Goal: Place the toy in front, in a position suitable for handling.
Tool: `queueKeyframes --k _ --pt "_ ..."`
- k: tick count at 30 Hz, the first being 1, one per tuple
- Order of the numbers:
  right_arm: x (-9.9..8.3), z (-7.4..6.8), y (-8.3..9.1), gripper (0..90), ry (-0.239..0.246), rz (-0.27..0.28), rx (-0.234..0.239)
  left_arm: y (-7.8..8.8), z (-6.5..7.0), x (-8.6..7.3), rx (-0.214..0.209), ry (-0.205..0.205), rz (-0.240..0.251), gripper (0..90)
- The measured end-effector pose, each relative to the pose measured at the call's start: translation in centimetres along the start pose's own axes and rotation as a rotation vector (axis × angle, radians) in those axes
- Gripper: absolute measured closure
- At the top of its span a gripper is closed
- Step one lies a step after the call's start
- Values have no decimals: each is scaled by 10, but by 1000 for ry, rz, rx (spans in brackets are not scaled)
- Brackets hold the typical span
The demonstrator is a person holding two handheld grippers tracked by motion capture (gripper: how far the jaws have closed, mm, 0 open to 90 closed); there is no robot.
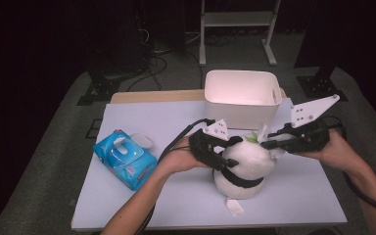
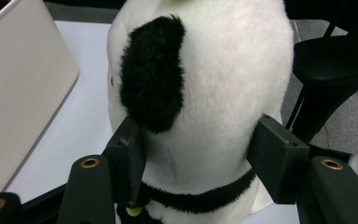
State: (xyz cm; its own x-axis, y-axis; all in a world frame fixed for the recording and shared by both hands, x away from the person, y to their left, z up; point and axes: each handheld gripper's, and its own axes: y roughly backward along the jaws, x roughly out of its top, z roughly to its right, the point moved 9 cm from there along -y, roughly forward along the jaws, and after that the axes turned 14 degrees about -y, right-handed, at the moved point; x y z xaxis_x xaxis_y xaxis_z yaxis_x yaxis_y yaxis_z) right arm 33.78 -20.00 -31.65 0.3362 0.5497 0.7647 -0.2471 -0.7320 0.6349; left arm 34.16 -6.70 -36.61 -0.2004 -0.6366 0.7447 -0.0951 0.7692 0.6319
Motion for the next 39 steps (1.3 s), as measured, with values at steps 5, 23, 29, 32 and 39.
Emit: queueKeyframes --k 5,23,29,32,39 --pt "12 -7 -9 785 39 -21 0 -1 1 1 0 -3 -9 405" --pt "-28 19 14 785 -107 62 5 -1 1 0 -6 7 18 409" --pt "-36 20 13 785 -131 90 22 2 0 -5 -4 23 23 410" --pt "-36 19 13 784 -126 96 23 4 0 -6 -3 22 28 412" --pt "-14 6 13 784 -64 86 30 7 -4 4 13 17 48 432"
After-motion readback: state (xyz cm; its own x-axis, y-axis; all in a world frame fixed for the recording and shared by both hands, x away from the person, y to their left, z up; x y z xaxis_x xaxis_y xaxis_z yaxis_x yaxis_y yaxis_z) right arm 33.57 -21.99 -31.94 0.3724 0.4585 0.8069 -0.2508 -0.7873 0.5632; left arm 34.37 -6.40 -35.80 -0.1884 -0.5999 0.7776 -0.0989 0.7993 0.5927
